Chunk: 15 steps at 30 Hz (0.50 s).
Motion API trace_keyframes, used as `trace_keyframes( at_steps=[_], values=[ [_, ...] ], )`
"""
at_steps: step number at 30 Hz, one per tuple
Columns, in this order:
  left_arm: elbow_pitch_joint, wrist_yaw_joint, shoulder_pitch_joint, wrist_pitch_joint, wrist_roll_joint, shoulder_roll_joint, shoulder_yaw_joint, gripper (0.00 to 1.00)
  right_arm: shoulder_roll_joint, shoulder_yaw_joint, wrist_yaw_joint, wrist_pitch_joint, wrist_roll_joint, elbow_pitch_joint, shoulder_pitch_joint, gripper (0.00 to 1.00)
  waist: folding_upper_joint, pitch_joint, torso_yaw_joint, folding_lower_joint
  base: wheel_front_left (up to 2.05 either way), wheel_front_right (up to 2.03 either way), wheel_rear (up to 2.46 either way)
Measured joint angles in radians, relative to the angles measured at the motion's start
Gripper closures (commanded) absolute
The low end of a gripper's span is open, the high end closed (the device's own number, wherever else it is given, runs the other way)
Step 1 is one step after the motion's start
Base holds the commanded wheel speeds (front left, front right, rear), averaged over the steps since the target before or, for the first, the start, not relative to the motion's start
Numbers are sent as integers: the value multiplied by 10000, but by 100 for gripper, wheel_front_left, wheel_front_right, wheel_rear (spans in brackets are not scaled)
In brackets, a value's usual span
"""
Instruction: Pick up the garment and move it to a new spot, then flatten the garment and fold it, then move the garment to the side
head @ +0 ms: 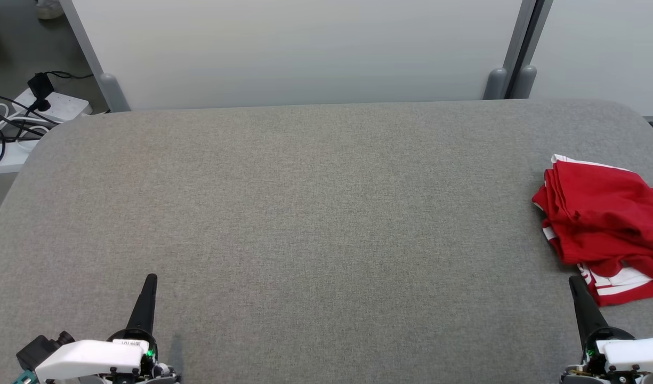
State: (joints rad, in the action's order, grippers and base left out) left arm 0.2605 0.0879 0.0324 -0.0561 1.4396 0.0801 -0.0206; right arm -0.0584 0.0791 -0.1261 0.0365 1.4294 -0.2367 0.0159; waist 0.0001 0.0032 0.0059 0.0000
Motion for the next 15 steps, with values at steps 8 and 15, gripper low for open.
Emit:
trace_keyframes(
  at_steps=[8, 15],
  values=[
    [33, 169, 19, -244, 721, -125, -267, 100, -17, 77, 0, 174, 890, -73, 232, 100, 0, 0, -28, 0, 0, 0, 0],
    [63, 268, 185, -420, 1356, -316, -451, 100, -29, 125, 0, 295, 1645, -263, 389, 100, 0, 0, -52, 0, 0, 0, 0]
  ],
)
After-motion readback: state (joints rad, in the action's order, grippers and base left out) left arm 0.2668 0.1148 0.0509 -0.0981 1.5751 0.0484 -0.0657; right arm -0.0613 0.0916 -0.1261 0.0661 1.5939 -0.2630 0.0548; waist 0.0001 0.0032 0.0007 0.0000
